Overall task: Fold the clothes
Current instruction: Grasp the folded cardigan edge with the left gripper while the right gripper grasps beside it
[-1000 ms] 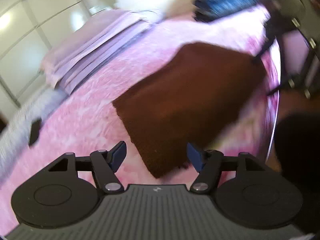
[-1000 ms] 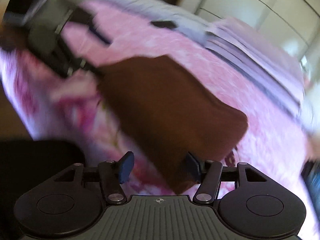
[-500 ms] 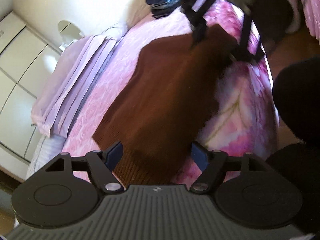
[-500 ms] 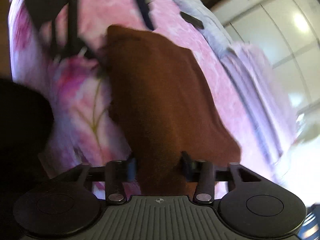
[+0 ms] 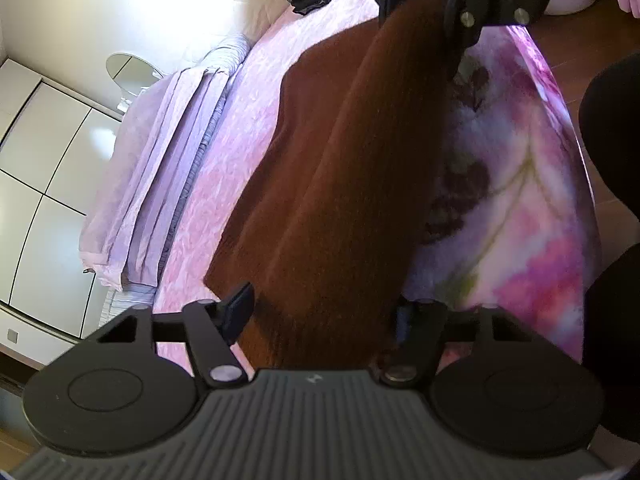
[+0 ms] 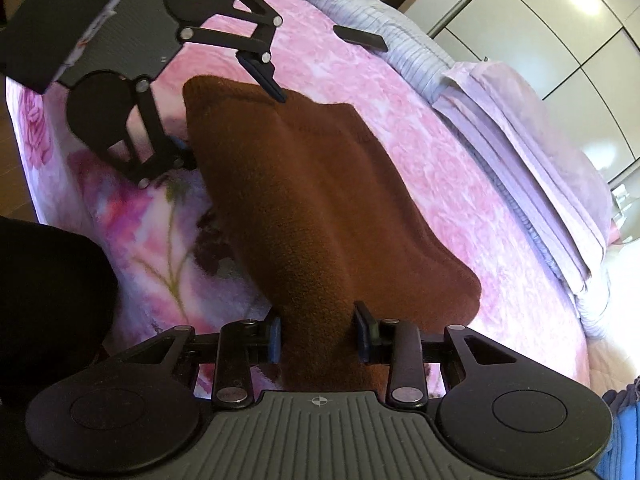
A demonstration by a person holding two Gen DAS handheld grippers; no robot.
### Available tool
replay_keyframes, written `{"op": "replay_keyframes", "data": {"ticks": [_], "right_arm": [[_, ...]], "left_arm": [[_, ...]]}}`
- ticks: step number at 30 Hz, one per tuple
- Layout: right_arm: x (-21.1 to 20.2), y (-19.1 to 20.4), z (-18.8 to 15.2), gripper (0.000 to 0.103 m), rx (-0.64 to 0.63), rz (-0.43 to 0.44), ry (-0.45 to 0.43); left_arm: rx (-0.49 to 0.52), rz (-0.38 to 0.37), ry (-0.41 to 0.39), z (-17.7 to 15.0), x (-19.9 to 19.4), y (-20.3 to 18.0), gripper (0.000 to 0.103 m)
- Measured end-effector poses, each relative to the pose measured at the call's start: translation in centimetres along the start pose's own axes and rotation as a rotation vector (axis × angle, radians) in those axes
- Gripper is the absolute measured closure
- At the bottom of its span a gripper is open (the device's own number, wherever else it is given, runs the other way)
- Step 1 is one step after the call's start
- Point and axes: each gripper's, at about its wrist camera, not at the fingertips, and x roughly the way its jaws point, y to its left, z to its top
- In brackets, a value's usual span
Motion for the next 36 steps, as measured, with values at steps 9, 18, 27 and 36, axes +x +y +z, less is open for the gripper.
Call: {"op": "replay_keyframes", "data": {"ticks": [9,18,27,36], "right_arm": [[-0.1,1.0,-0.6,0.069,-0.003,-0.020,0.002],[0.4,1.8,-0.8,0.068,-0.040,-0.063,-0.006],[2.2,6.0,-3.2,0.042,-0.254,-0.204,-0.023],[3.6,4.0,-3.3,0.044,-0.235,-0.209,-0.083]], "left_arm": [[0.063,0.038,-0.021,0.2,-1.0,-0.9,0.049],[0.109,0.036,-0.041,0.2,-0.9,-1.6,0.066],[0.038,0.000,-0.051,-0.1,-1.7,-1.0,0.074],[0.061,-0.012,-0.039,0.1,-0.8,-0.6,0.059]]}}
